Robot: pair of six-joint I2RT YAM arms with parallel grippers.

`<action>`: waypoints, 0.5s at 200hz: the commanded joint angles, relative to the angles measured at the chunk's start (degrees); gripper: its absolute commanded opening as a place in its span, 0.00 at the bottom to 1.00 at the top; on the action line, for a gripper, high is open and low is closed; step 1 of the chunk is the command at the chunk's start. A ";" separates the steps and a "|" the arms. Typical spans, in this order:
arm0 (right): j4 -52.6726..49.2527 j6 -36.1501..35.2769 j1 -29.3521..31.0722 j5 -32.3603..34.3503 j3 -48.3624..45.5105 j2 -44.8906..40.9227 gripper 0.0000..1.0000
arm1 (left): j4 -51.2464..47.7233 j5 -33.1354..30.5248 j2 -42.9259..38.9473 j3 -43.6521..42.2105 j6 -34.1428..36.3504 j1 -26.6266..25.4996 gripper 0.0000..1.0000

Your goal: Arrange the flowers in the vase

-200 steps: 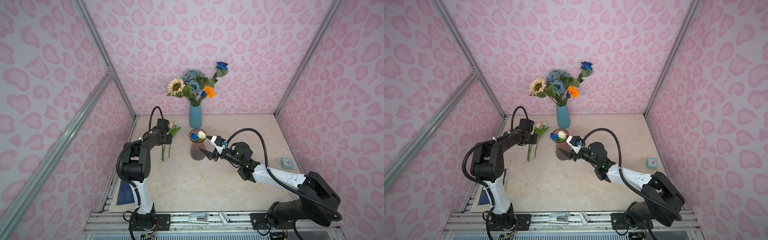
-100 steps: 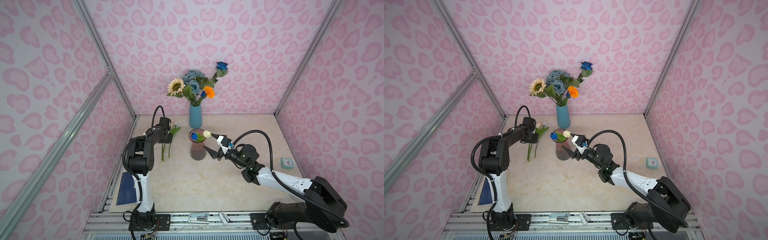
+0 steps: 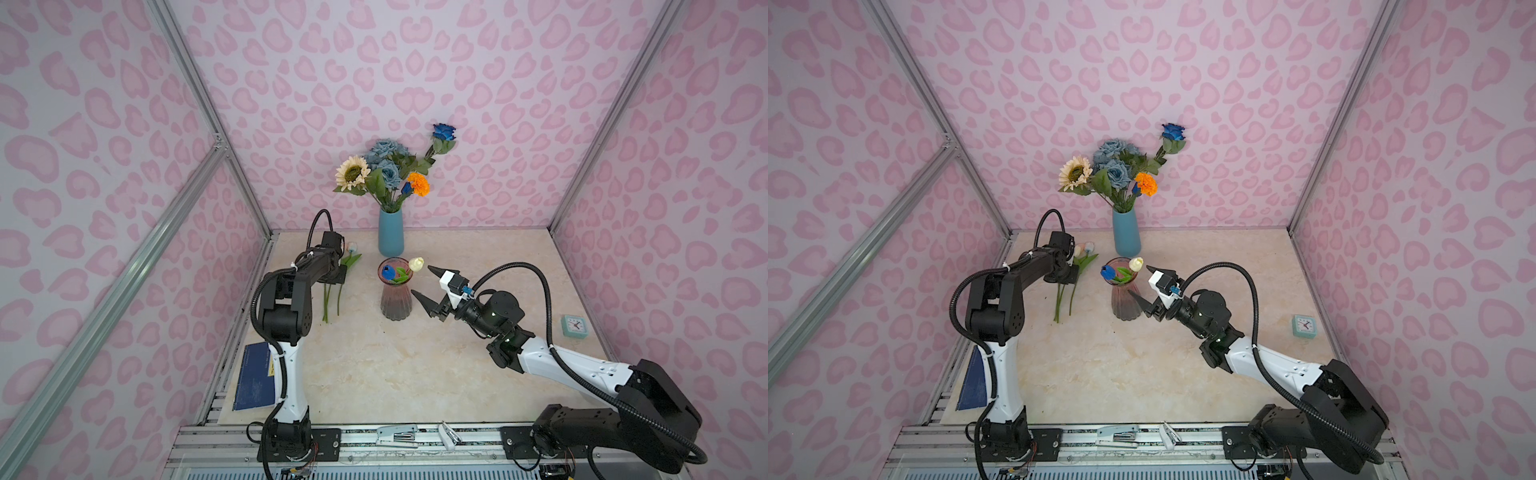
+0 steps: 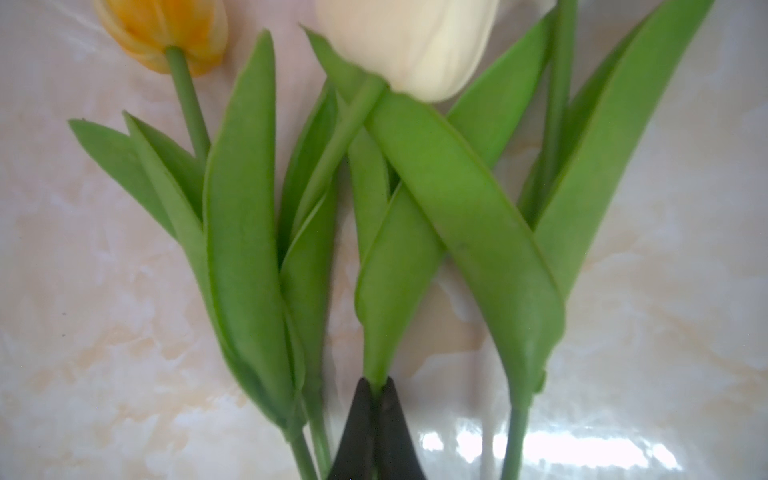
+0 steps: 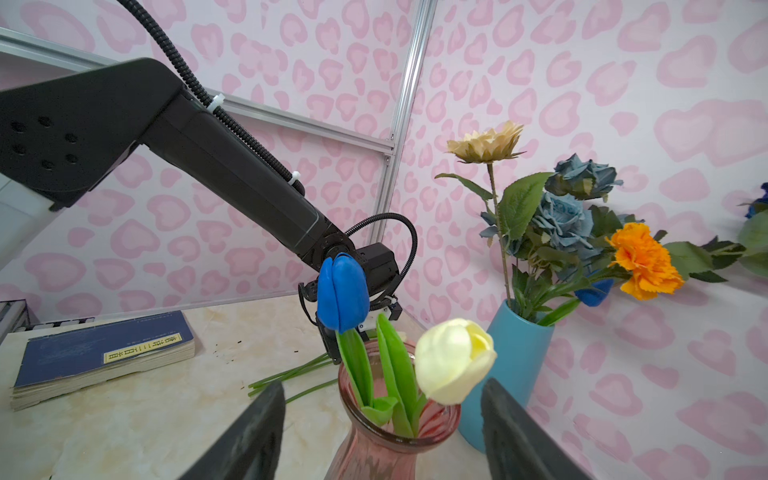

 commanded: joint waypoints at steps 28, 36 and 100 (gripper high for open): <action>2.32 -0.62 -0.37 1.39 -1.18 -1.20 0.74 | -2.72 -1.44 -6.63 -0.95 -1.59 -0.41 0.03; 2.41 -0.60 -0.39 1.49 -1.27 -1.45 0.74 | -2.29 -1.32 -8.49 -1.65 -2.03 -0.57 0.03; 3.85 0.28 -0.57 1.58 -1.54 -1.25 0.74 | -1.13 2.30 -19.16 -5.09 -3.38 -0.68 0.03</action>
